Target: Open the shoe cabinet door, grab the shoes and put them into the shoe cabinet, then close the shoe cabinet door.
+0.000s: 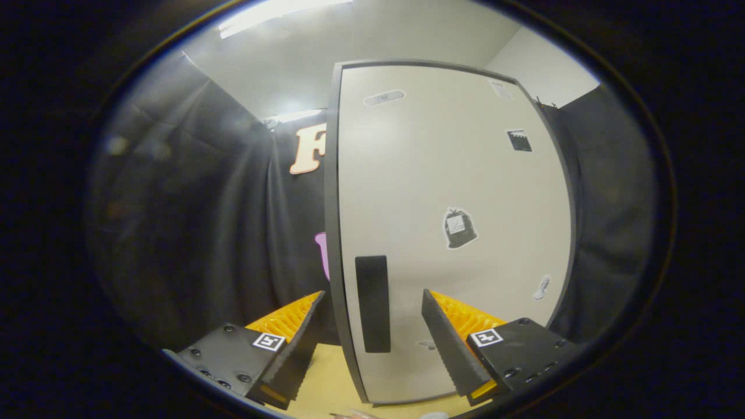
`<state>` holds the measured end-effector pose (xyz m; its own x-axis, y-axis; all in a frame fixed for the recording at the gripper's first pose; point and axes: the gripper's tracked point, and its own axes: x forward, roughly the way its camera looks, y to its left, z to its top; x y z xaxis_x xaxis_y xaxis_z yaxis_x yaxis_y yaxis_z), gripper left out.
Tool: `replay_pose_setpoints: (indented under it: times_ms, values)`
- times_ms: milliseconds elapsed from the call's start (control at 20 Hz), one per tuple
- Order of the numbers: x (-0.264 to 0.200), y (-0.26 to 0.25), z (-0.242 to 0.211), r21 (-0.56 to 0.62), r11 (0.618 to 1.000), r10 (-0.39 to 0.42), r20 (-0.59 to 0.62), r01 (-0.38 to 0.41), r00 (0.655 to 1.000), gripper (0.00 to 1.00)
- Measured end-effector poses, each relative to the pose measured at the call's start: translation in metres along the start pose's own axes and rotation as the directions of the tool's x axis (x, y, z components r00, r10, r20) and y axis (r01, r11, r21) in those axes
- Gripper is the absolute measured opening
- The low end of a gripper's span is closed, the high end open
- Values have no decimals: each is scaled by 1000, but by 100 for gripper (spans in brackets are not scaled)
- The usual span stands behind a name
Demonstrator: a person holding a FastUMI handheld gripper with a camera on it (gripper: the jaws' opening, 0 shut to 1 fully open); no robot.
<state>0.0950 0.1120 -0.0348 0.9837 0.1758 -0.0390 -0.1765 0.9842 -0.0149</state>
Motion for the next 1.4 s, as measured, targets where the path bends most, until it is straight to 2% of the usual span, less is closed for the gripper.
replay_pose_setpoints:
  times_ms: [300,650,750,950,1150,1400]
  values:
    - [27,-5,-21,10,999,-39,-40,39,998,99]
    - [31,-8,-27,13,998,-60,-60,61,996,57]
    - [41,-5,-36,-2,998,-58,-73,58,996,45]
    - [31,-5,-30,-50,996,-82,-57,79,995,24]
    - [31,-5,-28,-34,996,-79,-52,77,996,13]
    - [25,-5,-29,-16,998,-54,-57,54,997,13]
